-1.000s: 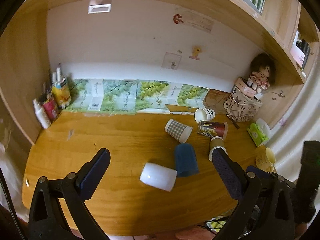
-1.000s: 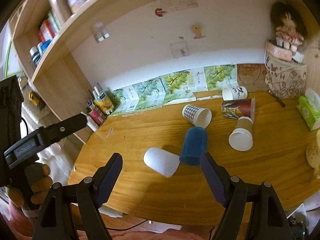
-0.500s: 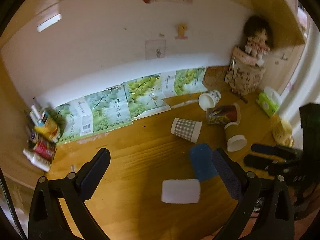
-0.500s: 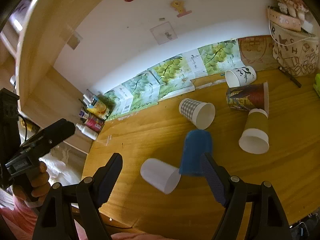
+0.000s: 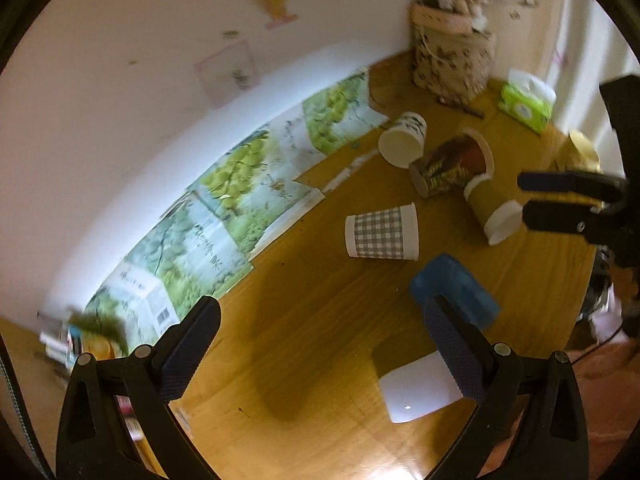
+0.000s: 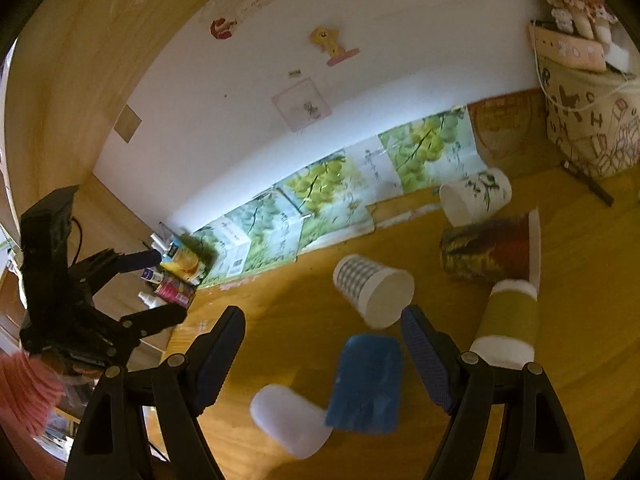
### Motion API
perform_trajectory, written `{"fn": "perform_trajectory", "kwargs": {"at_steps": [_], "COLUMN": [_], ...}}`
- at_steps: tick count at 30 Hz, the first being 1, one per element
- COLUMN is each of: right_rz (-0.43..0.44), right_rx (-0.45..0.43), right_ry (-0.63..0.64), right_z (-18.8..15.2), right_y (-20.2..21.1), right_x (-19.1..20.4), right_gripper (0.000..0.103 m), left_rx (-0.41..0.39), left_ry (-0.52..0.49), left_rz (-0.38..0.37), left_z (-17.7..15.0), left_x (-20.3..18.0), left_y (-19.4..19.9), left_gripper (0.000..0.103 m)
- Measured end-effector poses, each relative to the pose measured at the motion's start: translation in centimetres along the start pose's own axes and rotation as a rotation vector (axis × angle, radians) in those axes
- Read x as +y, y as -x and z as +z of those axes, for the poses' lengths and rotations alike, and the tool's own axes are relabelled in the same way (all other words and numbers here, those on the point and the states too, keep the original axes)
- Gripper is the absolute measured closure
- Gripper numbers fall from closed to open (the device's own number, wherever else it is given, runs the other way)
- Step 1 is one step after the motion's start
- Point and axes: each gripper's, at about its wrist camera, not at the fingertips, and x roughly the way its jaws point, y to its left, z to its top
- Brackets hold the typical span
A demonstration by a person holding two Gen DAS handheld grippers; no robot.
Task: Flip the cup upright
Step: 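Lower the left tool and open its fingers around the checkered cup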
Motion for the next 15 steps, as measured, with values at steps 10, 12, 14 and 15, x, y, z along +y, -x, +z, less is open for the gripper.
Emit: {"fn": "perform_trajectory", "kwargs": {"at_steps": [10, 12, 14, 15], "right_rz": [0.003, -0.004, -0.009, -0.017], "right_rx": [-0.048, -0.054, -0.063, -0.067], "right_ry": [0.071, 0.094, 0.117, 0.124], "right_z": [0.4, 0.2, 0.0, -0.1], "right_y": [-1.0, -1.1, -1.2, -1.3], "right_x": [-1.3, -1.5, -1.5, -1.6], "right_gripper": [0.022, 0.022, 0.022, 0.022], "left_rx": [-0.002, 0.0, 0.007, 0.003], "left_ry": [-0.27, -0.325, -0.363, -0.388], "left_rz": [-0.029, -0.032, -0.044, -0.042], "left_z": [2.2, 2.5, 2.7, 2.9], "left_x": [-0.7, -1.0, -1.2, -1.3], "left_y": [-4.0, -4.9, -5.7, -6.1], "left_gripper": [0.002, 0.002, 0.002, 0.002]}}
